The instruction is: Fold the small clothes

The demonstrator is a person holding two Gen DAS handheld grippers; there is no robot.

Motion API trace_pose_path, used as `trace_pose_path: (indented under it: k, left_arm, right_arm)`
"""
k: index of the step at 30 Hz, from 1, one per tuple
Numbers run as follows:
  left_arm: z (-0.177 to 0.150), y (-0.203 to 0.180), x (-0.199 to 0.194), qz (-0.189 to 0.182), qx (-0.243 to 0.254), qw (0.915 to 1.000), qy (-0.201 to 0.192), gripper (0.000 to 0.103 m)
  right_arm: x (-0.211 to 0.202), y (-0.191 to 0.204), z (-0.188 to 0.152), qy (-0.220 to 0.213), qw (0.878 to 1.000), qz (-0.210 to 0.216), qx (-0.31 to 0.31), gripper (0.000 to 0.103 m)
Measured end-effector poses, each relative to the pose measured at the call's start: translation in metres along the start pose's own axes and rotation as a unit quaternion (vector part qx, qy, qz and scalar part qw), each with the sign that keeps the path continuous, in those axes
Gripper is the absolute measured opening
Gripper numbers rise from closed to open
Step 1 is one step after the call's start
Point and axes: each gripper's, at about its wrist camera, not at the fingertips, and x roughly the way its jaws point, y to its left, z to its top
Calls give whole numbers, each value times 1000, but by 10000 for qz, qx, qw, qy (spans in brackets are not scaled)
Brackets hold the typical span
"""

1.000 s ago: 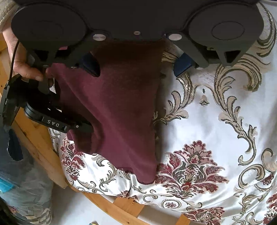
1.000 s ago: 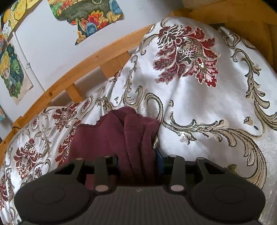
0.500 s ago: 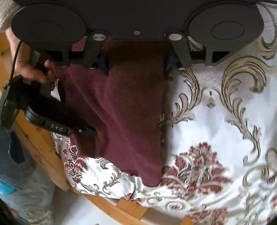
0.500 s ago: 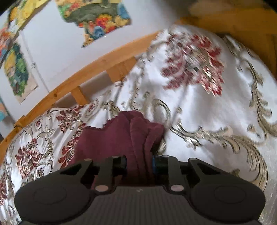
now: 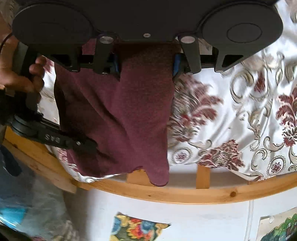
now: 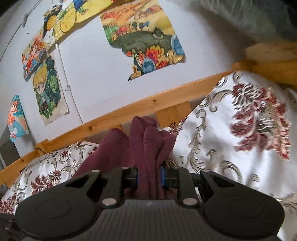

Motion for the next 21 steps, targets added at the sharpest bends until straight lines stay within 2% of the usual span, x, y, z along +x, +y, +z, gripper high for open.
trace_pose_path:
  k: [4, 7, 11, 14, 17, 19, 21]
  left_arm:
    - [4, 18, 26, -21, -306, 9993, 220, 53]
    - [-5, 19, 47, -19, -490, 9978, 443, 55]
    - [-16, 14, 57, 112, -481, 9980, 384, 63]
    - [-18, 18, 61, 74, -621, 9972, 405, 70]
    - [-17, 22, 64, 42, -858, 9950, 505, 77]
    - [-17, 24, 64, 41, -950, 9940, 543, 78]
    - [-17, 24, 62, 48, -1015, 9933, 550, 86]
  right_arm:
    - [34, -11, -6, 264, 9996, -113, 36, 23]
    - [49, -15, -18, 471, 9973, -433, -367, 23]
    - [50, -30, -26, 553, 9968, -574, -100, 26]
    - [50, -34, -27, 571, 9960, -683, -109, 31]
    - [49, -37, -30, 581, 9948, -830, -64, 40]
    - [48, -36, -31, 557, 9943, -904, -93, 44]
    - [45, -34, -29, 532, 9936, -989, -144, 54]
